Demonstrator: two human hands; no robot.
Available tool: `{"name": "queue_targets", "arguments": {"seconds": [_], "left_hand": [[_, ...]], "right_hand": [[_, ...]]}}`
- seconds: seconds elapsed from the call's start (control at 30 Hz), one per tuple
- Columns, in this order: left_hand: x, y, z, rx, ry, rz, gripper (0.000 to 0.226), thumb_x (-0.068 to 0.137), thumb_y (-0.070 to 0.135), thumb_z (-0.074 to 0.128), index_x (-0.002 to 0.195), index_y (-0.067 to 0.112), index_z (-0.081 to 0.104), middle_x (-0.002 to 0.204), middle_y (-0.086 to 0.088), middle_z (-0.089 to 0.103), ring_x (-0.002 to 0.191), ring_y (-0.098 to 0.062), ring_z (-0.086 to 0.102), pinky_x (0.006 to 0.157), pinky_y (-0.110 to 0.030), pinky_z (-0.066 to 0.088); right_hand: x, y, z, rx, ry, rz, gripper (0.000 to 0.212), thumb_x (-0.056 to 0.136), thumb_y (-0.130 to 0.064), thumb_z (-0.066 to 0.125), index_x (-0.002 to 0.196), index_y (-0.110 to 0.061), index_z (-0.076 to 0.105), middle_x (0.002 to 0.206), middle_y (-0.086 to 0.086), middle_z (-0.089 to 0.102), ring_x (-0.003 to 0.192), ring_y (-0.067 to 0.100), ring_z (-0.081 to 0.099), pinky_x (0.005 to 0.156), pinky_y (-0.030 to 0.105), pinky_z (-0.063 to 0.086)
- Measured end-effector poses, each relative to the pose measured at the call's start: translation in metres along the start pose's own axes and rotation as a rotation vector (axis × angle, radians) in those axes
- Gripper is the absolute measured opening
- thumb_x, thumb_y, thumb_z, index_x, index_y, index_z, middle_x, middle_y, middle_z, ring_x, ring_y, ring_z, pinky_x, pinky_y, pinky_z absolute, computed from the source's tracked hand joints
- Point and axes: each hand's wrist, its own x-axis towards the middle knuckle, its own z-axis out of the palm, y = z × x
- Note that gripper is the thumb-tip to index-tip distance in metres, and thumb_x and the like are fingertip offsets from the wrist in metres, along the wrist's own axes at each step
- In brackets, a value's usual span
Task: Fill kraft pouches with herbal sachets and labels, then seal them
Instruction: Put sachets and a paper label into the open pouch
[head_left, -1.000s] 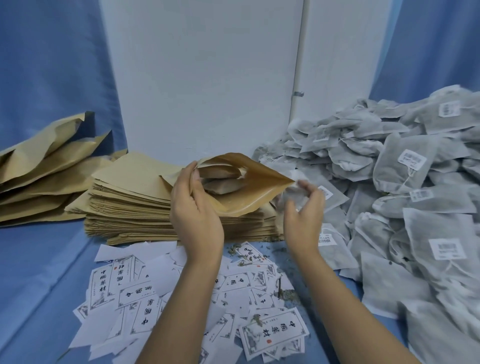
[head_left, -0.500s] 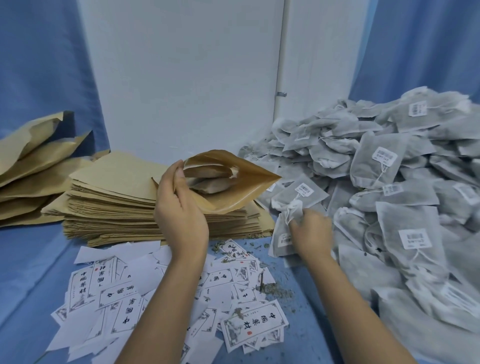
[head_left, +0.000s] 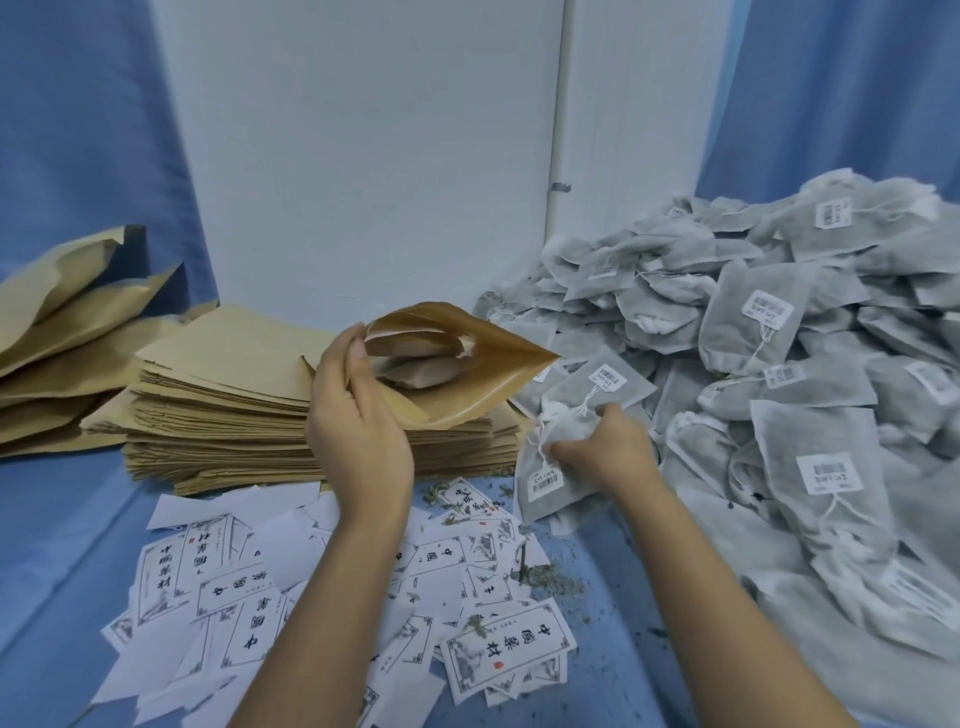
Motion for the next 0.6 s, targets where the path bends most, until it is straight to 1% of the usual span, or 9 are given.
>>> {"name": "queue_targets", "arguments": {"seconds": [0.1,0.17,0.23,0.3,0.37,0.43,0.5,0.57,0.6], "left_hand": [[0.0,-0.002,0.0,0.006,-0.008,0.004,0.031,0.102,0.028,0.038,0.119,0.016,0.061,0.112,0.003,0.065,0.102,-0.005,0.055,0.078,-0.001,0.037],[0.0,-0.003,0.0,0.012,-0.017,0.009,0.031,0.102,0.028,0.038,0.12,0.016,0.061,0.112,0.004,0.064,0.102,-0.003,0.054,0.077,0.001,0.036],[0.0,-0.004,0.0,0.015,-0.026,0.013,0.031,0.102,0.028,0.038,0.12,0.016,0.061,0.112,0.006,0.063,0.102,-0.002,0.054,0.078,0.002,0.036],[0.0,-0.006,-0.001,0.016,-0.03,0.023,0.031,0.102,0.027,0.038,0.121,0.017,0.06,0.113,0.008,0.062,0.104,-0.001,0.053,0.081,0.001,0.036],[0.0,-0.007,-0.002,0.019,-0.033,0.032,0.031,0.102,0.027,0.038,0.122,0.016,0.06,0.114,0.008,0.061,0.105,0.0,0.053,0.083,0.001,0.036],[0.0,-0.009,-0.002,0.021,-0.044,0.04,0.031,0.102,0.026,0.038,0.121,0.016,0.06,0.115,0.006,0.062,0.104,0.001,0.053,0.084,0.0,0.037],[-0.001,-0.01,-0.002,0.02,-0.065,0.066,0.03,0.102,0.025,0.038,0.12,0.015,0.06,0.114,0.006,0.062,0.102,0.007,0.053,0.086,-0.001,0.037],[-0.001,-0.01,-0.003,0.032,-0.091,0.104,0.03,0.102,0.023,0.039,0.12,0.014,0.06,0.115,0.006,0.061,0.107,0.008,0.053,0.093,-0.008,0.039],[-0.001,-0.011,-0.003,0.047,-0.113,0.117,0.03,0.101,0.023,0.038,0.121,0.014,0.06,0.117,0.006,0.06,0.112,0.0,0.054,0.098,-0.017,0.041]], "right_hand": [[-0.002,-0.003,-0.005,-0.19,-0.235,-0.023,0.081,0.091,-0.031,0.058,0.152,-0.024,0.007,0.139,0.017,0.046,0.124,0.032,0.047,0.087,0.031,0.037],[-0.004,-0.005,-0.004,-0.232,-0.26,-0.089,0.074,0.096,-0.027,0.048,0.152,-0.03,0.001,0.14,0.02,0.044,0.121,0.033,0.049,0.087,0.032,0.038],[-0.003,-0.008,-0.004,-0.216,-0.222,-0.177,0.067,0.095,-0.017,0.045,0.151,-0.035,0.014,0.133,0.019,0.05,0.107,0.03,0.054,0.081,0.03,0.041],[-0.003,-0.011,-0.008,-0.08,-0.16,-0.249,0.059,0.09,-0.01,0.048,0.143,-0.035,0.039,0.116,0.014,0.06,0.081,0.02,0.055,0.067,0.027,0.042],[-0.007,-0.016,-0.019,0.149,-0.077,-0.287,0.043,0.085,-0.011,0.056,0.12,-0.035,0.065,0.102,0.005,0.068,0.064,0.011,0.049,0.057,0.022,0.038],[-0.012,-0.021,-0.036,0.339,-0.043,-0.298,0.032,0.082,-0.01,0.06,0.088,-0.037,0.076,0.089,0.001,0.074,0.063,0.011,0.05,0.058,0.022,0.039],[-0.019,-0.024,-0.054,0.358,-0.243,-0.323,0.034,0.081,-0.007,0.059,0.074,-0.034,0.078,0.08,-0.007,0.074,0.064,0.009,0.056,0.056,0.016,0.042],[-0.026,-0.027,-0.065,0.31,-0.643,-0.339,0.028,0.08,-0.007,0.062,0.079,-0.029,0.08,0.087,-0.011,0.074,0.075,0.001,0.065,0.059,0.01,0.047],[-0.028,-0.028,-0.067,0.349,-0.797,-0.33,0.024,0.078,-0.008,0.064,0.082,-0.026,0.08,0.092,-0.008,0.075,0.079,0.001,0.067,0.061,0.012,0.049]]}}
